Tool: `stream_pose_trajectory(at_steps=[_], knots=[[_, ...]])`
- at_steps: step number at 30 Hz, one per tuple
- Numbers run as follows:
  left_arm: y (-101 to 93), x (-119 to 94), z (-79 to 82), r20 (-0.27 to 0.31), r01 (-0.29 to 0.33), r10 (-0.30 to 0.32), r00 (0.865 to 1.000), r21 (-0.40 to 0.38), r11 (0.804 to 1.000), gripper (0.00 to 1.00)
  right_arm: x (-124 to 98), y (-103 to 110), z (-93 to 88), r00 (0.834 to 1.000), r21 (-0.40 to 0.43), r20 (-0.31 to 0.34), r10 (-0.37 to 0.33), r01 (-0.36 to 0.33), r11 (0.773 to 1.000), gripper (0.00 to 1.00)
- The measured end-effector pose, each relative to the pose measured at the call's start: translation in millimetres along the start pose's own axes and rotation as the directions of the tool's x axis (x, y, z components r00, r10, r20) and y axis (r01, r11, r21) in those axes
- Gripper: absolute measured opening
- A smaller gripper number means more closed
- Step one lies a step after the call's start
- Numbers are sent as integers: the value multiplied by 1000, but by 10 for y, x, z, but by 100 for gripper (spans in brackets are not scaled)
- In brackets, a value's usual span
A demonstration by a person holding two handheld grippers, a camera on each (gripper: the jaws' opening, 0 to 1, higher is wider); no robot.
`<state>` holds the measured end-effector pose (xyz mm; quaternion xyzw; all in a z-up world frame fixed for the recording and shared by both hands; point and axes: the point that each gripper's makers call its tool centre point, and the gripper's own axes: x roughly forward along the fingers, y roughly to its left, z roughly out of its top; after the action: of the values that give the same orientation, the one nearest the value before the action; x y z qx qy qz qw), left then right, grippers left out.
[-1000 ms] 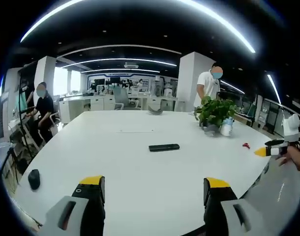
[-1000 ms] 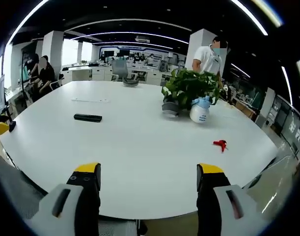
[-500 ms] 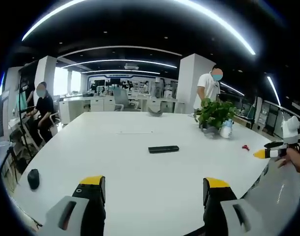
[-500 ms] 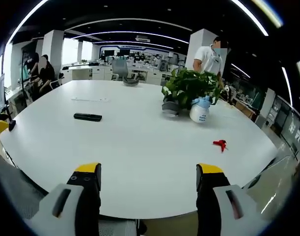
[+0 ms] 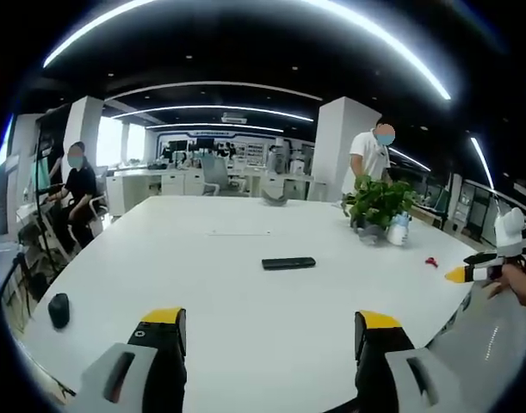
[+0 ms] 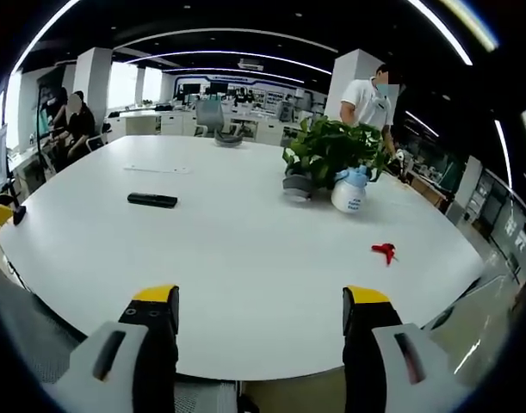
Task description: Press the specified remote control buttons in sequence, fully releasing each button before pressing the next.
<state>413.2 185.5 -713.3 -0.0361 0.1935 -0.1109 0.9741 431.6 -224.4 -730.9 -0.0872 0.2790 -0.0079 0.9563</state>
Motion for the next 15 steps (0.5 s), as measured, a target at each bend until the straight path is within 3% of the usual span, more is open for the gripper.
stream_pose_trajectory(at_steps=[15], knots=[[-46,23,-66,-50,31,-30,998,13,999,78,-5,79,12,999,10,0,37,-37,999,81]])
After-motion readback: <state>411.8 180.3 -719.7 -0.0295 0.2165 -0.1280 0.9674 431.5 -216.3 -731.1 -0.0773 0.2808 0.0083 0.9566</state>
